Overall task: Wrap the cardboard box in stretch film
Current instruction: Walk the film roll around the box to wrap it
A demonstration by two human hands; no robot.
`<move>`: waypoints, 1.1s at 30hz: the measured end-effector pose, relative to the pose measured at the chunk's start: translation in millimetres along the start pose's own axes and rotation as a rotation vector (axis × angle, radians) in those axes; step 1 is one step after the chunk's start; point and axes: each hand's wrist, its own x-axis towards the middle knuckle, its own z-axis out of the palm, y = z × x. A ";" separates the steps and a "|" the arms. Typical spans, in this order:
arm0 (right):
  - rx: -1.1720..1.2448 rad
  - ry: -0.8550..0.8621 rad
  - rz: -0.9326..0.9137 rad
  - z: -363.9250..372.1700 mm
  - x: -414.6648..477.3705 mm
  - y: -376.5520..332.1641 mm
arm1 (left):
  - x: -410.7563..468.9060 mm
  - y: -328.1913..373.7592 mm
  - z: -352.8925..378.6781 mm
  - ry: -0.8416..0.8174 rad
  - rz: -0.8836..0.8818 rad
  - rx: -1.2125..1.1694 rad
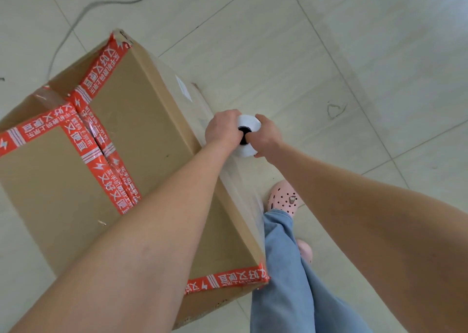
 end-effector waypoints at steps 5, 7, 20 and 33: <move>-0.308 0.023 -0.227 0.3 8.7 -31.9 | 10.2 -11.1 -16.2 0.028 -0.082 -0.018; -0.412 0.030 -0.308 -2.4 10.6 -44.7 | 14.6 -14.5 -21.1 0.045 -0.148 -0.107; -0.015 0.001 0.029 5.2 22.7 -44.9 | 39.4 -10.2 -31.0 -0.011 -0.092 -0.074; 0.080 0.026 -0.011 21.3 36.1 -58.8 | 46.1 -30.2 -51.6 0.028 -0.113 -0.051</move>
